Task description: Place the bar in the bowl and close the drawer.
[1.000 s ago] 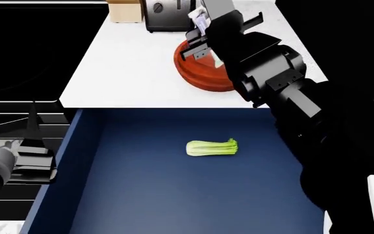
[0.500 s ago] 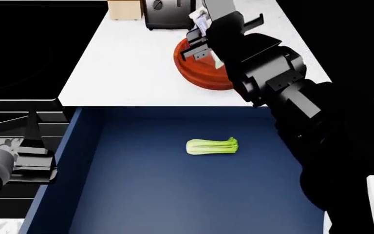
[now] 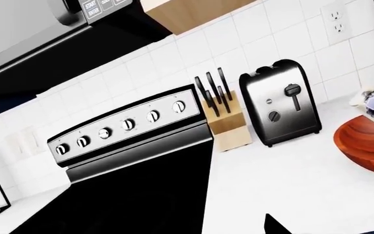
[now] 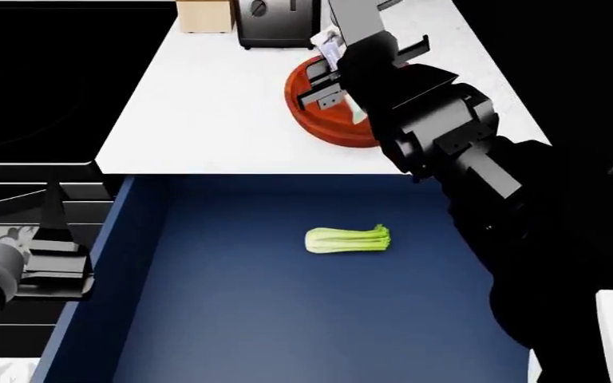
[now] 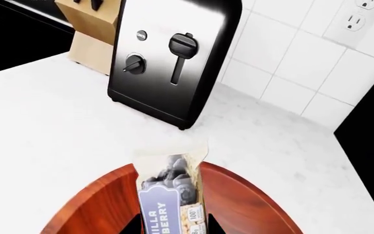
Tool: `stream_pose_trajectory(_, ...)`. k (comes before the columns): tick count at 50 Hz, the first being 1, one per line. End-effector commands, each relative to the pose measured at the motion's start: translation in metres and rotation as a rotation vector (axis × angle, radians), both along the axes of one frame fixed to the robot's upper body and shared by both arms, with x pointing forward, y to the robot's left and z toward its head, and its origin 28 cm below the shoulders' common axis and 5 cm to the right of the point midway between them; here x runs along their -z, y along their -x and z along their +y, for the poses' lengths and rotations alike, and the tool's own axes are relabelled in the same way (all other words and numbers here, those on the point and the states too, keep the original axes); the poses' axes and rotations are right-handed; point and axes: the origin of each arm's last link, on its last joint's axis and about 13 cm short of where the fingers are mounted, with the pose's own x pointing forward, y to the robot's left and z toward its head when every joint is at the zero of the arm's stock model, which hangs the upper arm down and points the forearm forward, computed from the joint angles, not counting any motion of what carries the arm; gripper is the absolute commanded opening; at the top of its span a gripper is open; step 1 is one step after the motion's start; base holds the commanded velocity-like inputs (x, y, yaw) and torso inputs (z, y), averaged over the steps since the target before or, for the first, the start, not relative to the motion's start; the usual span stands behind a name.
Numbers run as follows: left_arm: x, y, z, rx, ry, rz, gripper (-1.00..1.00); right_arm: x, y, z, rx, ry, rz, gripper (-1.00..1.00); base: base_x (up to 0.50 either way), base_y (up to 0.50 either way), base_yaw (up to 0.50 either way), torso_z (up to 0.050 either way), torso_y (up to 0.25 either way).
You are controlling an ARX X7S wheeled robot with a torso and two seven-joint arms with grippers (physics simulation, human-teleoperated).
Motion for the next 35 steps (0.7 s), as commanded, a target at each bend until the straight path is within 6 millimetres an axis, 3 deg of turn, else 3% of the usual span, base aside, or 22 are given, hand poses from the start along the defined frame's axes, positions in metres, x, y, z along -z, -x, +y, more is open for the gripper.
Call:
stream_pose_trajectory(1,0.0,-0.0007,-0.0002,0.0,0.001,0.0,1.0,0.0031,0.0001,-0.0005,0.003,0.015,0.008,-1.0,0.0,0.0,0.0,0.0,0.0)
stream_pose_trajectory(35,0.0006,0.0017,0.0001,-0.009,-0.002,0.003,1.0,0.0123,-0.0004,-0.0014,0.01,0.009,0.019,-1.0,0.0,0.0,0.0,0.0,0.0)
